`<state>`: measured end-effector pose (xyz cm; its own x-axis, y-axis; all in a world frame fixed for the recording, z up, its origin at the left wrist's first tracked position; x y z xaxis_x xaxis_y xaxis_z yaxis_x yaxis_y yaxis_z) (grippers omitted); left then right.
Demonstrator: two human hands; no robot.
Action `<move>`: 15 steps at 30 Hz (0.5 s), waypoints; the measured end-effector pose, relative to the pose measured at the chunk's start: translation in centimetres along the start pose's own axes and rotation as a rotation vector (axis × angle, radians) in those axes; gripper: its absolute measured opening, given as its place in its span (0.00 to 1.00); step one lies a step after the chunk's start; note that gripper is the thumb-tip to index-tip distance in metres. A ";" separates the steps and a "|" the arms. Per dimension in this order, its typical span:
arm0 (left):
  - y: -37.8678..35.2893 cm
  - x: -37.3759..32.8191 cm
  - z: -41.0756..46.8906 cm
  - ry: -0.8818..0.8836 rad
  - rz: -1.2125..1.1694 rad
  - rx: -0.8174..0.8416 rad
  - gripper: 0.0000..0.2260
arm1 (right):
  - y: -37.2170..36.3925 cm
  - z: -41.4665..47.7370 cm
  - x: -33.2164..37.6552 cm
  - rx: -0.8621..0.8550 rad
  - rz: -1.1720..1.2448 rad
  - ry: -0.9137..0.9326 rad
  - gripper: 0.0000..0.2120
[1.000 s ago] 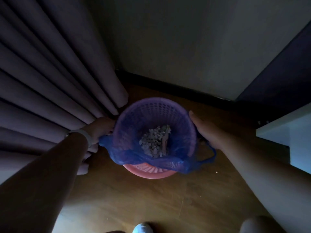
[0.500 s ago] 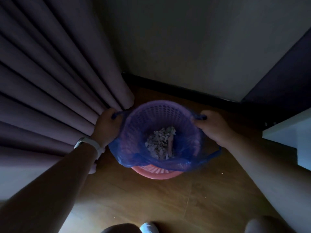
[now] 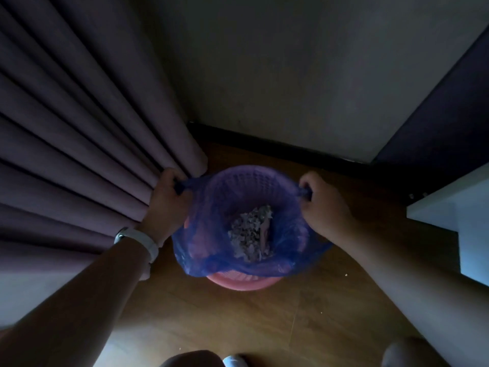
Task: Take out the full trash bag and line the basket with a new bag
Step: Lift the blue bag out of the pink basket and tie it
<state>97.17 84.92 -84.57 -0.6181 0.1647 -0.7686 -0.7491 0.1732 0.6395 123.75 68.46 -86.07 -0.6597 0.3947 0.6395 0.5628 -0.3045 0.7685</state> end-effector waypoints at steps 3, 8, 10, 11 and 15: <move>-1.3 0.4 1.8 0.026 0.141 0.182 0.16 | -0.6 1.6 -0.3 0.097 0.206 -0.265 0.14; -4.0 -1.5 4.2 0.018 0.416 0.348 0.22 | -1.1 4.2 -0.4 0.232 0.344 -0.544 0.14; -5.0 -2.7 4.7 -0.059 0.564 0.375 0.21 | -1.2 4.9 -0.1 0.288 0.220 -0.520 0.17; -5.4 -3.2 4.9 -0.115 0.631 0.371 0.21 | -1.4 5.3 -0.2 0.317 0.119 -0.474 0.18; -5.5 -3.0 4.9 -0.220 0.657 0.310 0.15 | -2.4 5.7 0.6 0.324 -0.133 -0.215 0.14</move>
<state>104.31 88.21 -85.73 -0.8282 0.5121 -0.2277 -0.1217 0.2324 0.9650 124.85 74.38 -87.64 -0.6374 0.5946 0.4901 0.6302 0.0364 0.7756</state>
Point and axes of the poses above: each hand's wrist, its own z-axis towards the middle knuckle, its own y-axis out of the back of the hand, x = y × z, the point moved 7 cm from there along z, towards the middle knuckle, and after that the axes turned 4 degrees about -x, right-handed, at the moved point
